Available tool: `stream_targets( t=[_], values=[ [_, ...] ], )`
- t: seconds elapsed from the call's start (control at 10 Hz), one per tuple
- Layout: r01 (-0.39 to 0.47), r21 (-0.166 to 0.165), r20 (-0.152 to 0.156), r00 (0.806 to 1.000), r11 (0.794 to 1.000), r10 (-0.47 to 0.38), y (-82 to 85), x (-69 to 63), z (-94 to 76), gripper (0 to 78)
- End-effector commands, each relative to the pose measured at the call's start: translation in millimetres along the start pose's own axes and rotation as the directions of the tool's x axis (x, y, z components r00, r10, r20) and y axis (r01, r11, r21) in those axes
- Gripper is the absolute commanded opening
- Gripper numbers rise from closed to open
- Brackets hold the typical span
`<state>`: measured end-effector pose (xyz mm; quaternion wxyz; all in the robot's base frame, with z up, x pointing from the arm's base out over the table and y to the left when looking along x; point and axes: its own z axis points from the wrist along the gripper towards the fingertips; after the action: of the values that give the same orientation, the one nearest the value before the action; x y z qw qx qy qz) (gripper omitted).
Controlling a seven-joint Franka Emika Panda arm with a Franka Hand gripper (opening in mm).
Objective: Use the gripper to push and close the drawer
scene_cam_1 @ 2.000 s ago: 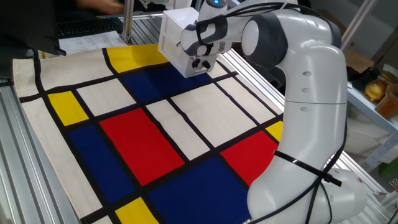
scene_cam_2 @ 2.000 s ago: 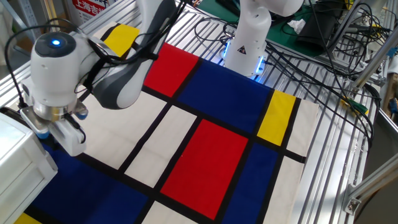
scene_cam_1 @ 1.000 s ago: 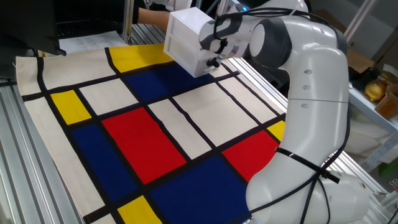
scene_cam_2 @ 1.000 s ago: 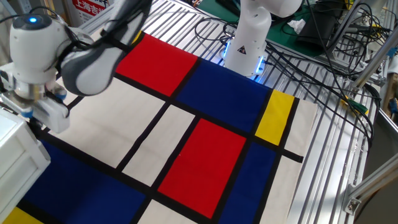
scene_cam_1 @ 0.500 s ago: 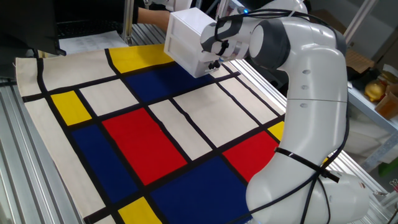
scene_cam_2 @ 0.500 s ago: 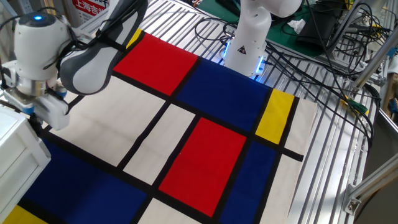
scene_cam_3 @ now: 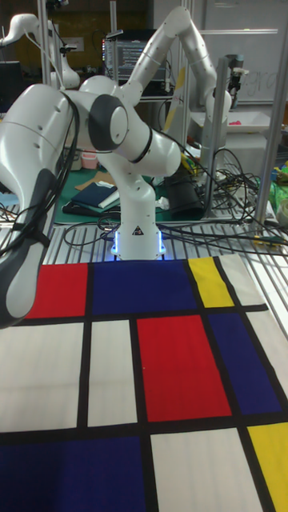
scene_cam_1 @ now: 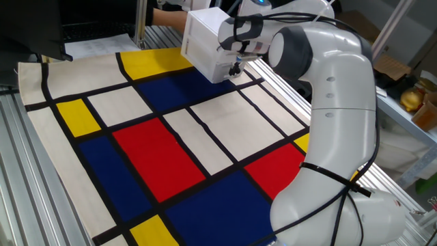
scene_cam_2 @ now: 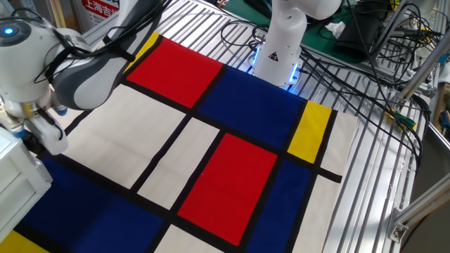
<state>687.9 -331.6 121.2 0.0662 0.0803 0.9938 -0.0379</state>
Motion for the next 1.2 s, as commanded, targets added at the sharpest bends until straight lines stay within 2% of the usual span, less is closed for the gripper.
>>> stream_targets(
  t=[0.1, 0.3, 0.5, 0.6, 0.8, 1.0, 1.2],
  values=[
    [-0.028, 0.011, -0.007, 1.000, 1.000, 0.028, 1.2, -11.9, -2.8, 0.0],
    [-0.022, 0.011, -0.003, 1.000, 1.000, 0.022, 0.1, -11.9, 0.4, 0.0],
    [-0.041, -0.008, 0.078, 0.996, 0.999, 0.041, -2.4, -11.3, 11.6, 0.0],
    [-0.035, -0.008, 0.077, 0.996, 0.999, 0.035, -3.8, -11.0, 15.1, 0.0],
    [-0.013, -0.003, 0.043, 0.999, 1.000, 0.014, -4.1, -10.6, 15.7, 0.0],
    [0.000, 0.008, 0.005, 1.000, 1.000, 0.000, -4.8, -7.0, 7.4, 0.0],
    [0.023, 0.010, -0.008, 1.000, 1.000, -0.023, -6.3, -1.8, -1.4, 0.0]
  ],
)
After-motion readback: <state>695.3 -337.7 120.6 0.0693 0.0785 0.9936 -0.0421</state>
